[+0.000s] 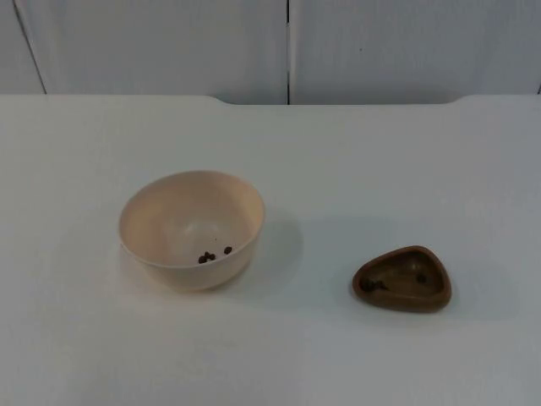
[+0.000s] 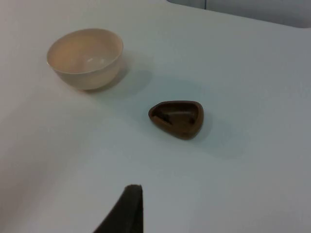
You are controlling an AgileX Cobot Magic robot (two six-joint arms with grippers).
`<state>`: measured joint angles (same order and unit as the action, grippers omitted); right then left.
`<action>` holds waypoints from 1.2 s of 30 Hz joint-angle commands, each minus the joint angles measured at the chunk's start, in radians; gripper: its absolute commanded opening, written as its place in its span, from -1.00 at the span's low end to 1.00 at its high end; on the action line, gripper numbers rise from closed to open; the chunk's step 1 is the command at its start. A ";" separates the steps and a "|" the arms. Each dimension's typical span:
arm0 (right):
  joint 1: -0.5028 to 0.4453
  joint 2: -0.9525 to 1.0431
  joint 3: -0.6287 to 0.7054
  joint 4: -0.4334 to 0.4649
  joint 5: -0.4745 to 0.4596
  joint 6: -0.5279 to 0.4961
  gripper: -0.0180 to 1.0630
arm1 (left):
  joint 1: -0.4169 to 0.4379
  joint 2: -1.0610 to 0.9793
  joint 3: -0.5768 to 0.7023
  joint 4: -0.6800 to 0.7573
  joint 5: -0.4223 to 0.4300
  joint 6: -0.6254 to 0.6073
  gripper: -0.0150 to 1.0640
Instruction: Pick up the bowl with the left hand and pour the coffee beans from the cup into the bowl with the right hand.
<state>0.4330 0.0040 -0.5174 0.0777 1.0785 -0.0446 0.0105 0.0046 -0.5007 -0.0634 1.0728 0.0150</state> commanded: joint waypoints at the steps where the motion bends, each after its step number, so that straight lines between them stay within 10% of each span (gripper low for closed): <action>1: -0.001 -0.004 0.003 0.002 -0.001 0.004 0.98 | 0.003 -0.005 0.004 0.005 -0.001 -0.009 0.97; 16: -0.031 -0.004 0.003 0.002 -0.001 0.004 0.98 | 0.003 -0.005 0.004 0.005 -0.001 -0.009 0.97; 36: -0.305 -0.004 0.003 0.002 -0.001 0.004 0.98 | 0.003 -0.005 0.004 0.005 -0.001 -0.009 0.97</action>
<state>0.1528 0.0040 -0.5174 0.0777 1.0785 -0.0407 0.0105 0.0046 -0.5007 -0.0634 1.0728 0.0150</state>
